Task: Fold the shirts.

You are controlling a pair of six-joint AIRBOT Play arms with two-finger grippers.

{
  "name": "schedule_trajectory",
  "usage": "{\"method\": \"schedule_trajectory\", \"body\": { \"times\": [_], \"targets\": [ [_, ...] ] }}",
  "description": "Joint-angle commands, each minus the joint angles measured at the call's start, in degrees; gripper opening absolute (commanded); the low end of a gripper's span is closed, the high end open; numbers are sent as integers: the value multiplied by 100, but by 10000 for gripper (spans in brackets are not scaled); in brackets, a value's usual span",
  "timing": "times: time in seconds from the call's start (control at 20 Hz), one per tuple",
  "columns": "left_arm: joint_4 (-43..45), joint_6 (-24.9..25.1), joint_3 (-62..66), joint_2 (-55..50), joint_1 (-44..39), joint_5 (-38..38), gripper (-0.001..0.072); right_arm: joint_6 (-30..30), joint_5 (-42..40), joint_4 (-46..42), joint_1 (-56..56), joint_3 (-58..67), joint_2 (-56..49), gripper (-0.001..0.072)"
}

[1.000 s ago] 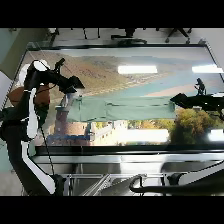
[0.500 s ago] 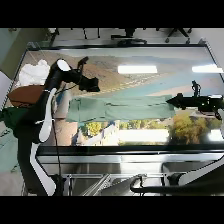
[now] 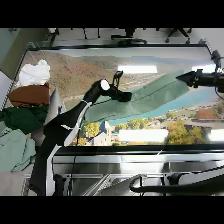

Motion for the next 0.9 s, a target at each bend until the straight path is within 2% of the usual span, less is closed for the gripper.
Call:
{"method": "schedule_trajectory", "body": {
  "times": [0.0, 0.25, 0.35, 0.45, 0.5, 0.6, 0.7, 0.85],
  "targets": [
    [-960, 9, 197, -520, -393, 949, 19, 409, 267, 614, 13, 291, 400, 15],
    [-1720, 28, 245, -553, -337, 730, 19, 409, 267, 348, 17, 289, 492, 15],
    [-2179, 358, 122, -166, -24, 103, 18, 409, 258, -22, 116, 284, 463, 15],
    [-2881, 1012, 125, 413, 481, -850, 18, 409, 153, -280, 356, 238, 442, 14],
    [-3254, 1276, 125, 743, 752, -1255, 18, 409, -15, -323, 533, 175, 442, 15],
    [-3921, 1493, 129, 1443, 1305, -1834, 18, 407, -551, -367, 1082, 2, 439, 15],
    [-4371, 1515, 129, 2076, 1788, -2197, 18, 404, -1276, -553, 1873, -227, 428, 14],
    [-4481, 1512, 127, 2863, 2361, -2505, 18, 402, -2461, -879, 3366, -350, 131, 15]
  ]
}}
